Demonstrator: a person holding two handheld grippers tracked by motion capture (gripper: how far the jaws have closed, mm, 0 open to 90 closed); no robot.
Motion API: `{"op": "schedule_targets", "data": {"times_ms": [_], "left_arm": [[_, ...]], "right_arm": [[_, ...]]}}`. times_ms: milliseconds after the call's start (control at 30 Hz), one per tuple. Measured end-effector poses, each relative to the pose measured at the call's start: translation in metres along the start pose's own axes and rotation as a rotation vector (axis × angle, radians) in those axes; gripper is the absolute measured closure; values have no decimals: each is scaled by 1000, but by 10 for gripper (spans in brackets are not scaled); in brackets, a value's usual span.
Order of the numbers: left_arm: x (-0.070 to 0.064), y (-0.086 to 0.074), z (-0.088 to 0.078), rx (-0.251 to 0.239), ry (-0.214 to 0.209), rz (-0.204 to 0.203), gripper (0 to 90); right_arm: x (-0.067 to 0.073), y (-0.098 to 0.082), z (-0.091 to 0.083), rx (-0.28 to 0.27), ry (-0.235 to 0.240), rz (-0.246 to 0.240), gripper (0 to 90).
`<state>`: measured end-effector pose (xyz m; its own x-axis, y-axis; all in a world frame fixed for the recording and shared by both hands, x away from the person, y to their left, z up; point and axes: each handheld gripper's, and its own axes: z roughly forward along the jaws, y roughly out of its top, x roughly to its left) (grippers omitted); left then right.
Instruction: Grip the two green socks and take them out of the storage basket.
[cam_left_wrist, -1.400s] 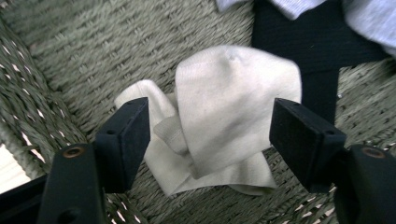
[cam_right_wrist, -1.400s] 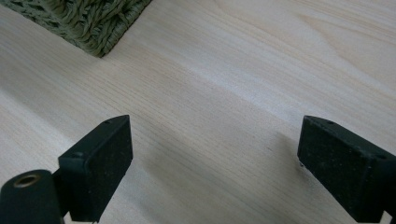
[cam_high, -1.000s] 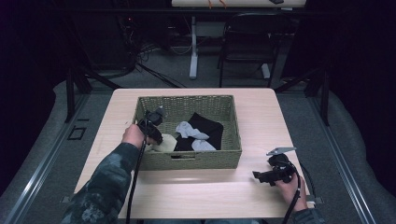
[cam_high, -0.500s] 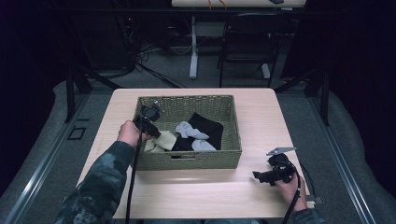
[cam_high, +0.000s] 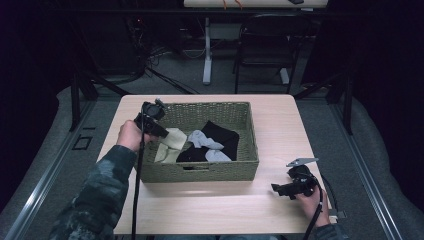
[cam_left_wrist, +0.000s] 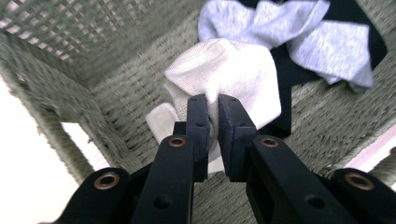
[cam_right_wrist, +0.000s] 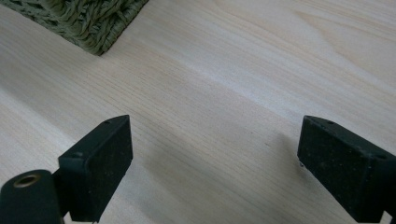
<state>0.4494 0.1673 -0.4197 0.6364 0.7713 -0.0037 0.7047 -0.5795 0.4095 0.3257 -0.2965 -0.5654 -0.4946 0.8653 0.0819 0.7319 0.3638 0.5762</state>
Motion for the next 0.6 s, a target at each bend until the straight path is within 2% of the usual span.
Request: {"op": "schedule_targets", "data": {"times_ms": [233, 467, 600], "left_arm": [[3, 2, -18, -46, 11, -4, 834], [13, 1, -38, -88, 37, -34, 833], [21, -4, -55, -134, 66, -59, 833]], "right_arm": [[1, 0, 0, 7, 3, 0, 97], [2, 2, 1, 1, 5, -3, 97], [1, 2, 1, 3, 4, -4, 97]]}}
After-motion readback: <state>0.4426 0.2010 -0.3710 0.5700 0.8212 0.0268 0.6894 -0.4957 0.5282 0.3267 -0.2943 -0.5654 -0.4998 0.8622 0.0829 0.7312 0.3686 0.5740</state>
